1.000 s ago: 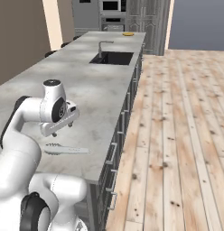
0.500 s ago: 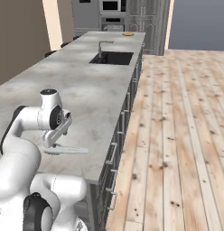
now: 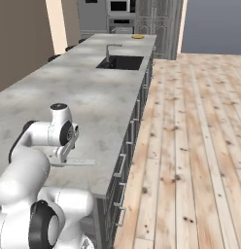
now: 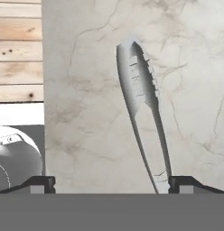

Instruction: Pick up the tongs from the counter and place them near the plate next to the oven.

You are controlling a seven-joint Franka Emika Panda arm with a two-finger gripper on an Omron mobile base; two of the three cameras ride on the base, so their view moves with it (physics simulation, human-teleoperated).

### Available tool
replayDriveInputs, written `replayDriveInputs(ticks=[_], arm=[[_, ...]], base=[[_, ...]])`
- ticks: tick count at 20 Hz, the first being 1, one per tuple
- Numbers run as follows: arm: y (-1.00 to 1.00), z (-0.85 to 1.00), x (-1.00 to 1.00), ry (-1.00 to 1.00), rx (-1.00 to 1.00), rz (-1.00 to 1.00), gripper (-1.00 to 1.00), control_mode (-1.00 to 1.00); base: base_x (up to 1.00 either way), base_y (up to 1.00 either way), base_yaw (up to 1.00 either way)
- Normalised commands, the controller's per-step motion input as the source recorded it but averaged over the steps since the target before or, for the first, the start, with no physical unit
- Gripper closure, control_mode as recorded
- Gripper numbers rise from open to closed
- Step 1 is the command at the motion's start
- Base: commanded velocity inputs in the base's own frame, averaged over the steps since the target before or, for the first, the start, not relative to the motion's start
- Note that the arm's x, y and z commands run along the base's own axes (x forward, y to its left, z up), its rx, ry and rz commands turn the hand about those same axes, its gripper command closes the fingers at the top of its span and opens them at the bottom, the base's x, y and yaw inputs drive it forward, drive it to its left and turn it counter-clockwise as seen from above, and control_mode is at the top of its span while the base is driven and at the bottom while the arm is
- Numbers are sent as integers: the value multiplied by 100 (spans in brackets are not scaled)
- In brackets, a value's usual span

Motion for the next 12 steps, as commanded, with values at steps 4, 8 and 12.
replayDriveInputs(ticks=[4, 8, 12], arm=[[-21, -27, 32, 3, 0, 0, -100, -100], [-28, -22, 28, 1, 4, 0, -100, -100], [-21, -14, 30, 2, 4, 11, -100, -100]], base=[[0, 0, 0], [0, 0, 0], [0, 0, 0]])
